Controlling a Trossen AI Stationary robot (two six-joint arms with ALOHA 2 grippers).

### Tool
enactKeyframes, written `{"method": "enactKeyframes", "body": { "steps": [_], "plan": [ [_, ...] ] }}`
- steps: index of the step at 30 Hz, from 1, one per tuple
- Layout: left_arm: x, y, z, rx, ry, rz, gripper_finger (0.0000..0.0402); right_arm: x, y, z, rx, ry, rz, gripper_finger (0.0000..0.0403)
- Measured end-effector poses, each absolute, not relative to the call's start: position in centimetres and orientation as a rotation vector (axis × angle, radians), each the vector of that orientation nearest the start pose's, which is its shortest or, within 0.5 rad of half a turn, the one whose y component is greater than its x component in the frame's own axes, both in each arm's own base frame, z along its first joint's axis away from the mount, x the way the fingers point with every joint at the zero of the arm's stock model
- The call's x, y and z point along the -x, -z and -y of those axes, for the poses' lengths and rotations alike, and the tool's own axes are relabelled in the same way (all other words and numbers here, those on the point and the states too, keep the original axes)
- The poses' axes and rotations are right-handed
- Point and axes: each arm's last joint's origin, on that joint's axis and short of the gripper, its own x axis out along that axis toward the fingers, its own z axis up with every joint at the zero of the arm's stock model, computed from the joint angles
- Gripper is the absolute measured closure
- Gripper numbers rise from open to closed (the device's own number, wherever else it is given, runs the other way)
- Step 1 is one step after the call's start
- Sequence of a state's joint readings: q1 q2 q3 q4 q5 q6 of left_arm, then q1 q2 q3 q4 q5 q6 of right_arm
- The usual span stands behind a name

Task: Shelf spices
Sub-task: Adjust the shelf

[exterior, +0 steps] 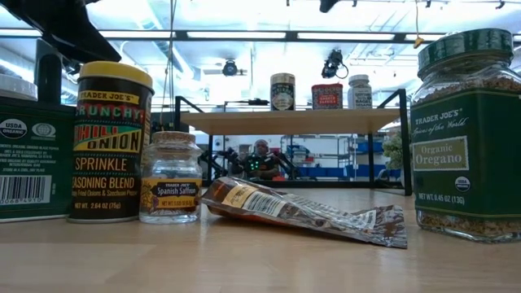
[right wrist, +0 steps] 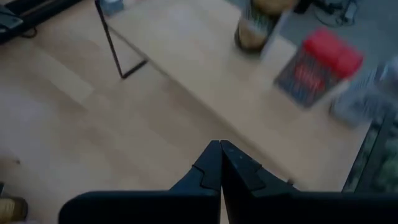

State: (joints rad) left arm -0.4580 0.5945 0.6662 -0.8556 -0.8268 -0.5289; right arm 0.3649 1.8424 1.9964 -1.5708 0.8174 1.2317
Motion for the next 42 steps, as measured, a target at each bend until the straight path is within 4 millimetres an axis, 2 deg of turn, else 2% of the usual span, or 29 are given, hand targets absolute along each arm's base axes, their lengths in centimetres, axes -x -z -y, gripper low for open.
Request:
{"method": "enactKeyframes", "body": {
  "steps": [5,9,15,19,23,27,32,37,42],
  "plan": [
    [-10.3,-26.8,2.7,0.046,-0.493,-0.498,0.0014,-30.7,-32.7,-13.8,-0.368,1.023,-0.697,0.0402],
    [-10.6,-27.1,2.8,0.082,-0.488,-0.461,0.0014,-28.8,-29.2,-16.0,-0.451,1.092,-0.703,0.0402],
    [-11.0,-27.7,3.0,0.155,-0.479,-0.392,0.0014,-25.4,-24.7,-18.1,-0.520,1.205,-0.731,0.0402],
    [-11.1,-28.0,3.1,0.181,-0.471,-0.361,0.0014,-22.9,-22.8,-18.7,-0.577,1.225,-0.662,0.0402],
    [-11.1,-28.0,3.1,0.177,-0.472,-0.365,0.0014,-20.7,-21.5,-17.7,-0.661,1.157,-0.580,0.0403],
    [-11.2,-27.9,3.2,0.180,-0.461,-0.371,0.0014,-18.9,-20.2,-15.3,-0.715,1.081,-0.437,0.0403],
    [-11.1,-27.9,3.2,0.178,-0.458,-0.376,0.0014,-16.1,-19.5,-12.4,-0.745,1.076,-0.530,0.0403],
    [-11.2,-27.9,3.2,0.178,-0.457,-0.378,0.0014,-13.3,-19.2,-9.8,-0.771,0.949,-0.562,0.0403],
    [-11.3,-27.8,3.3,0.174,-0.449,-0.390,0.0014,-10.7,-17.6,-6.9,-0.831,0.807,-0.553,0.0403]
  ]
}}
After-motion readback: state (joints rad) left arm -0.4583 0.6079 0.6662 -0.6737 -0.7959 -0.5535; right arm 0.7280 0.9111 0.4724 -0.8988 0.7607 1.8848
